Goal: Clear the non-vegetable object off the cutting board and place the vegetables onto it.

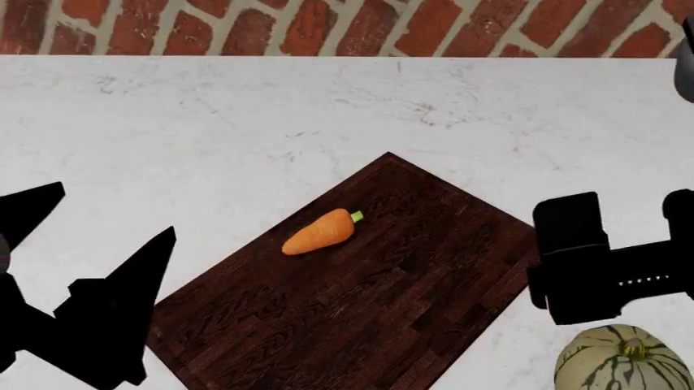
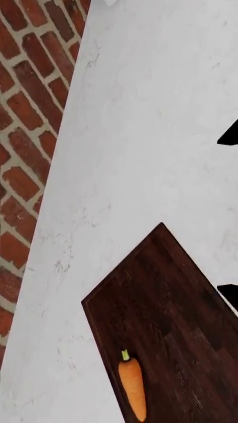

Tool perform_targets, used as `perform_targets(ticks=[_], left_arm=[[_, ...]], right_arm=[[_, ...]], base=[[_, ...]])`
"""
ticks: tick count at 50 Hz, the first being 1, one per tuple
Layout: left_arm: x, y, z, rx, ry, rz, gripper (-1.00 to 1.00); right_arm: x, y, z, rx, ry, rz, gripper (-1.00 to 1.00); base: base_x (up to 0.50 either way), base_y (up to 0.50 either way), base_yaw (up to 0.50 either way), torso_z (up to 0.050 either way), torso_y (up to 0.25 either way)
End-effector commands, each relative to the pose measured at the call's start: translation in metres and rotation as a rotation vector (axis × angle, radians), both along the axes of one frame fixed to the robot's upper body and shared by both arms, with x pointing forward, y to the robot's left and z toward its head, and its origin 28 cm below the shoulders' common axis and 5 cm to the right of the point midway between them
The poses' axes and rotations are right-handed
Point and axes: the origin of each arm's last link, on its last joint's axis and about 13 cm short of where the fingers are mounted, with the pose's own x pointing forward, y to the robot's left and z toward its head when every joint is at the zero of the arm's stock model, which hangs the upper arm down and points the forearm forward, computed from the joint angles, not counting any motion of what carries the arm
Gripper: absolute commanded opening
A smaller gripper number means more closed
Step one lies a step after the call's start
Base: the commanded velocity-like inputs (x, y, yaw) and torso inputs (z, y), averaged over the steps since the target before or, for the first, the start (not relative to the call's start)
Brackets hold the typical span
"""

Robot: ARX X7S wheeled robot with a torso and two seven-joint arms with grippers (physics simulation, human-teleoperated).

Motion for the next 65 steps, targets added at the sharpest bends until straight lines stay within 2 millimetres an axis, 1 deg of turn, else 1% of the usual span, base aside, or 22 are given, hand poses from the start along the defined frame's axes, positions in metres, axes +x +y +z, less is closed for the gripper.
perform_targets(ticks=[1, 6, 12, 19, 23, 24, 25, 26, 34, 44, 49, 60, 61, 65], left_arm=[[0.000, -0.003, -0.005, -0.006, 0.009, -0.012, 1.00], [0.001, -0.003, -0.008, -0.008, 0.017, -0.016, 1.00], [0.003, -0.003, -0.012, -0.011, 0.024, -0.015, 1.00], [0.004, -0.004, -0.015, -0.015, 0.028, -0.020, 1.00], [0.002, -0.004, -0.015, -0.015, 0.027, -0.019, 1.00], [0.002, -0.003, -0.015, -0.014, 0.025, -0.016, 1.00], [0.001, -0.003, -0.015, -0.015, 0.025, -0.015, 1.00], [0.001, -0.003, -0.015, -0.015, 0.025, -0.013, 1.00], [0.001, -0.001, -0.016, -0.018, 0.027, -0.002, 1.00], [0.001, 0.000, -0.018, -0.021, 0.029, 0.006, 1.00], [0.002, -0.001, -0.018, -0.023, 0.030, 0.004, 1.00], [0.006, -0.001, -0.016, -0.014, 0.031, 0.010, 1.00], [0.008, -0.001, -0.019, -0.017, 0.035, 0.016, 1.00], [0.008, -0.001, -0.021, -0.019, 0.037, 0.016, 1.00]], right_arm=[[-0.014, 0.001, 0.015, -0.009, 0.091, 0.027, 1.00], [-0.021, 0.005, 0.020, -0.003, 0.130, 0.067, 1.00], [-0.028, 0.007, 0.020, -0.013, 0.172, 0.102, 1.00], [-0.032, 0.007, 0.020, -0.030, 0.182, 0.098, 1.00], [-0.027, 0.004, 0.013, -0.034, 0.187, 0.086, 1.00], [-0.026, 0.003, 0.011, -0.058, 0.181, 0.082, 1.00], [-0.025, 0.003, 0.012, -0.037, 0.185, 0.082, 1.00], [-0.023, 0.002, 0.010, -0.059, 0.175, 0.075, 1.00], [-0.010, 0.002, -0.001, -0.038, 0.191, 0.072, 1.00], [-0.004, 0.002, -0.014, -0.024, 0.224, 0.079, 1.00], [-0.001, 0.000, -0.017, -0.014, 0.230, 0.079, 1.00], [0.010, -0.004, -0.030, -0.028, 0.236, 0.065, 1.00], [0.016, -0.008, -0.042, -0.033, 0.252, 0.047, 1.00], [0.019, -0.009, -0.047, -0.029, 0.260, 0.047, 1.00]], base=[[0.00, 0.00, 0.00, 0.000, 0.000], [0.00, 0.00, 0.00, 0.000, 0.000], [0.00, 0.00, 0.00, 0.000, 0.000], [0.00, 0.00, 0.00, 0.000, 0.000], [0.00, 0.00, 0.00, 0.000, 0.000], [0.00, 0.00, 0.00, 0.000, 0.000], [0.00, 0.00, 0.00, 0.000, 0.000], [0.00, 0.00, 0.00, 0.000, 0.000], [0.00, 0.00, 0.00, 0.000, 0.000], [0.00, 0.00, 0.00, 0.000, 0.000], [0.00, 0.00, 0.00, 0.000, 0.000], [0.00, 0.00, 0.00, 0.000, 0.000], [0.00, 0.00, 0.00, 0.000, 0.000], [0.00, 0.00, 0.00, 0.000, 0.000]])
